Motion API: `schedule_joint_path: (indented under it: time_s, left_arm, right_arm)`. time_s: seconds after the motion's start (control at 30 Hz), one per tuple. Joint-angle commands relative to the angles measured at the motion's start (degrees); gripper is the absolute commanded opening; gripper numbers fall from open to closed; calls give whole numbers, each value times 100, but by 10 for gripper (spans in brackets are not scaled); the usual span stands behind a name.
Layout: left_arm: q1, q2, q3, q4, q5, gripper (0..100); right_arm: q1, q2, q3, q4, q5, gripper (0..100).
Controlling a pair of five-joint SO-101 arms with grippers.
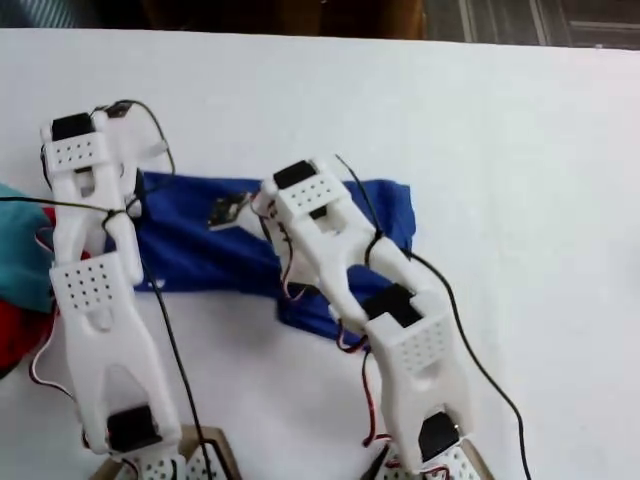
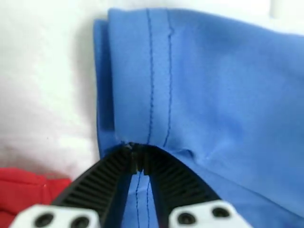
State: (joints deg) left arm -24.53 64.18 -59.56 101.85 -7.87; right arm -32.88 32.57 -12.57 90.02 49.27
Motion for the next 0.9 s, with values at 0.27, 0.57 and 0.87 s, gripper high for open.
schedule_joint_path:
  time_s: [0.27, 0.57, 0.87]
  left_arm:
    - [-141, 35, -84, 53, -79, 25]
    - [-141, 35, -84, 53, -79, 25]
    - [-141, 35, -84, 53, -79, 25]
  right_arm:
    - [75, -66, -818, 462, 53, 48]
    - [101, -75, -1029, 892, 53, 138]
    - [119, -743, -800, 1095, 44, 110]
